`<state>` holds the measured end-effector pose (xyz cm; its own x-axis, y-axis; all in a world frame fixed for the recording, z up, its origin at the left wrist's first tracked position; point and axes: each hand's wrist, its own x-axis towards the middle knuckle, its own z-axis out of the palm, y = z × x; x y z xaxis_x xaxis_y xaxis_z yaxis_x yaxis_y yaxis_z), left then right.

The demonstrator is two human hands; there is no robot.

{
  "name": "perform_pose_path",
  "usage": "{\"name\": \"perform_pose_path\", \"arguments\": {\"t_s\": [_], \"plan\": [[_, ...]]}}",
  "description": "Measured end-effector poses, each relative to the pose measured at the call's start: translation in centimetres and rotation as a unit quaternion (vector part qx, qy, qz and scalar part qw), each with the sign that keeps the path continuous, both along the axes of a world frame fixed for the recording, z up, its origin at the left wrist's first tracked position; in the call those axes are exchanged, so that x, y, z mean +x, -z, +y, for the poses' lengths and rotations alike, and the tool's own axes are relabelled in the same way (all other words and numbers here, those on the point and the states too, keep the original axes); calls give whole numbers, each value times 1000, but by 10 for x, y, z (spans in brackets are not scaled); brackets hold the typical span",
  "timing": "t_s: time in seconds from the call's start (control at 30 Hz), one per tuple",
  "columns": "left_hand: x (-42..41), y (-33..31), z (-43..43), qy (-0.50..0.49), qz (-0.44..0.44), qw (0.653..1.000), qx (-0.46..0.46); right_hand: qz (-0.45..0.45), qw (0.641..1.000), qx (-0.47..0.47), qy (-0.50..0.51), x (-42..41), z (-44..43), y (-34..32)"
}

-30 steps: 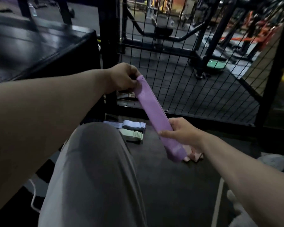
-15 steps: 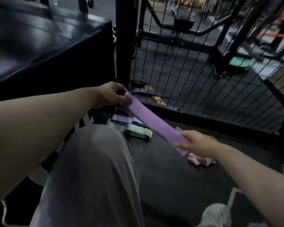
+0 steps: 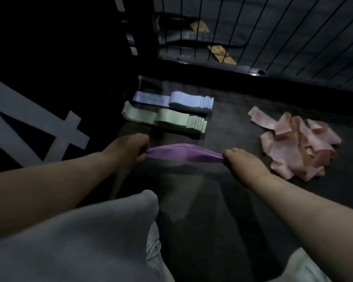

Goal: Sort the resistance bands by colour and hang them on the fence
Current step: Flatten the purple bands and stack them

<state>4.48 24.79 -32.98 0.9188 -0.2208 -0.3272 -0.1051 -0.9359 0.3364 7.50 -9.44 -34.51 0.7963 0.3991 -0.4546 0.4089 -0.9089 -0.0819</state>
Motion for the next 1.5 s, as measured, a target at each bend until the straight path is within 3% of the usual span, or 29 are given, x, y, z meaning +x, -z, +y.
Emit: {"name": "perform_pose_path", "arguments": {"t_s": [0.2, 0.33, 0.4, 0.5, 0.57, 0.6, 0.7, 0.87, 0.93, 1.03, 1.1, 1.2, 1.3, 1.4, 1.5], "plan": [[-7, 59, 1, -10, 43, 999, 3, 39, 997, -57, -43, 2, -3, 50], [9, 75, 8, -101, 89, 988, -75, 150, 987, 34, 38, 30, -8, 56], [23, 73, 10, -229, 132, 949, -172, 218, 970, 77, 77, 50, -13, 48], [36, 68, 12, -406, 209, 837, -300, 320, 910, 160, 210, 66, -14, 42], [39, 70, 13, -438, 237, 811, -307, 360, 863, 193, 296, 71, -8, 51], [39, 72, 13, -443, 246, 808, -299, 362, 859, 186, 312, 71, -4, 56], [36, 85, 13, -461, 240, 810, -269, 329, 880, 127, 318, 64, 10, 73], [31, 100, 11, -455, 159, 857, -181, 219, 917, 14, 332, 57, 28, 82], [31, 104, 10, -449, 144, 866, -164, 130, 942, -14, 309, 46, 36, 77], [31, 106, 10, -430, 140, 880, -143, -15, 971, 191, 143, 17, 54, 69], [31, 107, 10, -422, 134, 886, -138, 3, 970, 240, 27, -3, 71, 74], [31, 103, 7, -416, 118, 891, -139, 35, 987, 153, -22, -23, 88, 93], [32, 91, 2, -407, 93, 897, -148, 29, 986, 164, 6, -30, 83, 104], [33, 74, -16, -407, 97, 883, -214, 36, 974, 219, 35, -30, 79, 104], [33, 61, -46, -355, 108, 894, -249, 66, 946, 294, 123, -25, 78, 97]]}}
